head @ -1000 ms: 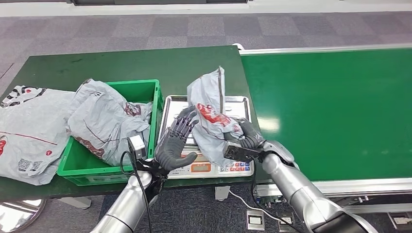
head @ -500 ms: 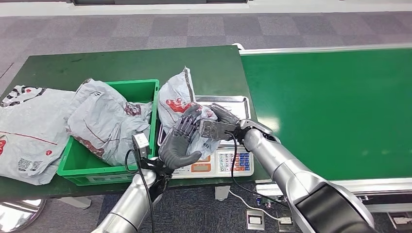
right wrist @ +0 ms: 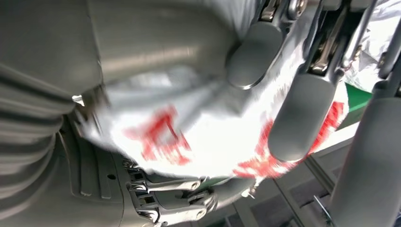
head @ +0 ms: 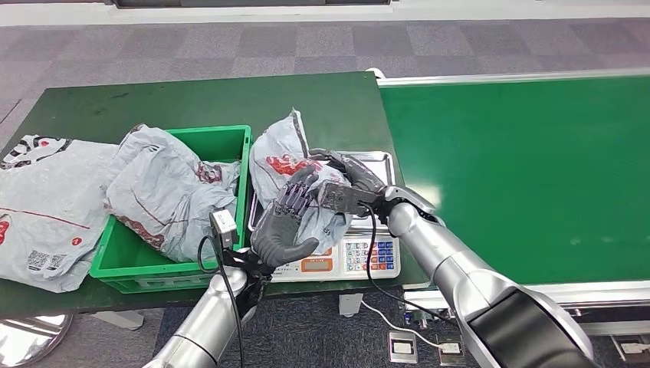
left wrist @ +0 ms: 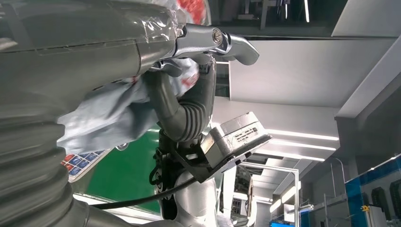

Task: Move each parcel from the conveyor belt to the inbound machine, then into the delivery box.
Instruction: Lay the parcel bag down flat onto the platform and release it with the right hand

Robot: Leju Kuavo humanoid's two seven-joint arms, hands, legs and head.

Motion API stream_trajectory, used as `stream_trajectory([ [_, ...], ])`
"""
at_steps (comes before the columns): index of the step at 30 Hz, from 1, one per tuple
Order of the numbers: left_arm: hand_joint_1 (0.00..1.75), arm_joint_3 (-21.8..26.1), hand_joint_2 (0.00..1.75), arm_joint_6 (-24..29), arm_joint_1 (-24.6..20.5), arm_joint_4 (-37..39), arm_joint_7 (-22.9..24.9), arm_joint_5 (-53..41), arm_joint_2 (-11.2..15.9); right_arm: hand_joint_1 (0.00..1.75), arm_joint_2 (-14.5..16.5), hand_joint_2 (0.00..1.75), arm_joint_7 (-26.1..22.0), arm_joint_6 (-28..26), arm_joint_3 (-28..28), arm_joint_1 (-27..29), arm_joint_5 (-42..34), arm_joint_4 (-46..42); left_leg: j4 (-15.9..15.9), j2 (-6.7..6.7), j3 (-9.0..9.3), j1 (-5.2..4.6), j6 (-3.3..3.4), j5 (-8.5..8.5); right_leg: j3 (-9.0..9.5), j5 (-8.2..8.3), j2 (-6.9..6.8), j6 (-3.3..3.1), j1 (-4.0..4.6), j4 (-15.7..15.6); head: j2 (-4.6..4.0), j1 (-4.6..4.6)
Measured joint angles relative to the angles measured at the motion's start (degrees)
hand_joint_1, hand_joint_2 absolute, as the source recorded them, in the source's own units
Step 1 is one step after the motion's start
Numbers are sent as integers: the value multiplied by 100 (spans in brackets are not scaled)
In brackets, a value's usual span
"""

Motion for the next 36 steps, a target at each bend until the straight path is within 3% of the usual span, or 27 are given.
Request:
stream_trajectory([
  [17, 0, 0, 175, 63, 0, 18, 2, 7, 0, 0, -29, 175, -174, -60, 0, 3, -173, -4, 0, 0, 0, 0, 0, 0, 0, 0, 0, 0, 0, 0, 0, 0],
  [20, 0, 0, 175, 73, 1, 18, 2, 10, 1, 0, -50, 175, -277, -267, 0, 55, -182, -68, 0, -2, 1, 0, 0, 0, 0, 0, 1, 0, 0, 0, 0, 0],
  [24, 0, 0, 175, 91, 19, 2, 2, 45, 28, 0, -290, 175, -369, -1071, 0, 594, -260, -855, 1, -16, 1, 0, 1, -2, 5, -2, -9, 0, 0, -2, 0, 0],
  [28, 0, 0, 175, 102, 61, -42, 1, 55, 83, 0, -582, 175, -238, -1273, -3, 1333, -388, -1818, 1, -15, -1, -1, 4, -9, 3, -5, -13, 1, -1, -3, 0, 0],
  [32, 0, 3, 175, 168, 125, -122, 1, 53, 127, 0, -800, 0, -170, -1644, -212, 2096, -752, -2797, 0, -22, -1, -1, 6, -11, 5, -12, -17, 4, 0, -5, 0, 1],
  [36, 0, 8, 175, 185, 200, -213, 1, 27, 166, 0, -959, 0, -59, -1858, -767, 2763, -1189, -3661, 0, -23, -3, -1, 6, -13, 6, -15, -23, 5, -1, -5, 0, 2],
])
